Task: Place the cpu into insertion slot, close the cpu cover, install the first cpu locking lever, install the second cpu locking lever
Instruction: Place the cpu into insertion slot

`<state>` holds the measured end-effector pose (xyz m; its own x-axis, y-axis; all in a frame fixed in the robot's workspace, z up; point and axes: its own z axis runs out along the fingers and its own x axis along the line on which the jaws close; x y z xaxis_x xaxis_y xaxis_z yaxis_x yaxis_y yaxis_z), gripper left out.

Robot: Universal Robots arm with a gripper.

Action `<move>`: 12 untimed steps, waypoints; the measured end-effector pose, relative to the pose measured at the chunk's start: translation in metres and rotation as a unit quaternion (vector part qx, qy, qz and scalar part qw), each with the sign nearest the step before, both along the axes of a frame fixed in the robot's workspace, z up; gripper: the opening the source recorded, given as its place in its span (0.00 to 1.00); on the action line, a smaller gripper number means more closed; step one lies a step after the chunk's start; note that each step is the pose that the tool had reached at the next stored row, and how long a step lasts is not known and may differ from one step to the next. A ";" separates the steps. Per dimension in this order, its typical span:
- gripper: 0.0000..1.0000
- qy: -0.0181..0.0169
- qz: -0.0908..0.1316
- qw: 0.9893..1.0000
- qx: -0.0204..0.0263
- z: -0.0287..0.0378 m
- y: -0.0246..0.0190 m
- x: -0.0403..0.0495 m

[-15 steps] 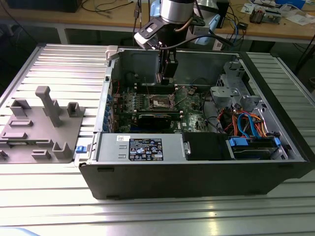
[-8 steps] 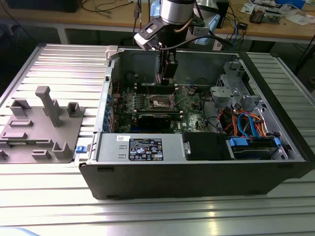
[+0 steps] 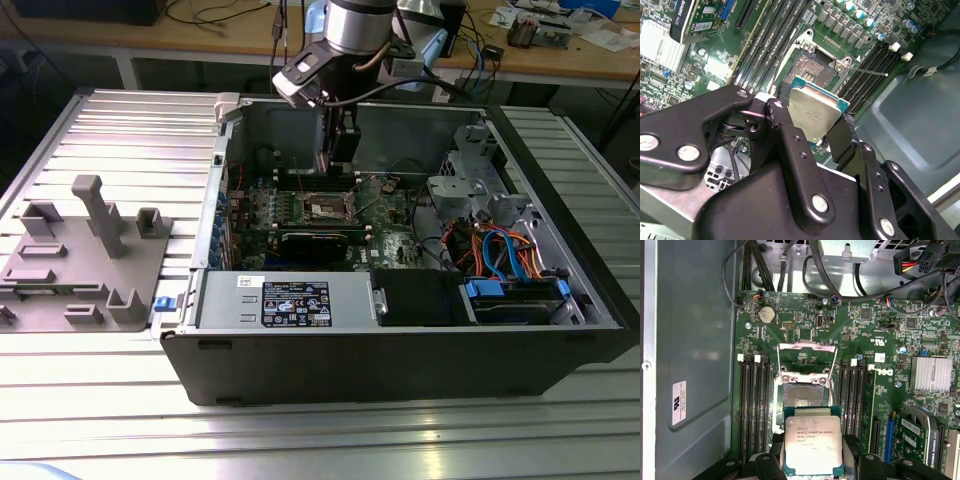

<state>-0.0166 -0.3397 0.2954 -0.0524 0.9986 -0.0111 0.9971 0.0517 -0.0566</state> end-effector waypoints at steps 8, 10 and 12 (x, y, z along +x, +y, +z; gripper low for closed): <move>0.54 0.000 0.000 1.000 0.000 -0.0013 0.0002 0.0000; 0.54 0.000 -0.001 1.000 0.001 -0.0020 0.0002 -0.0001; 0.54 0.000 -0.002 1.000 0.003 -0.0027 0.0002 0.0000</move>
<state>-0.0166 -0.3396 0.2926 -0.0482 0.9988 -0.0059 0.9973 0.0478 -0.0563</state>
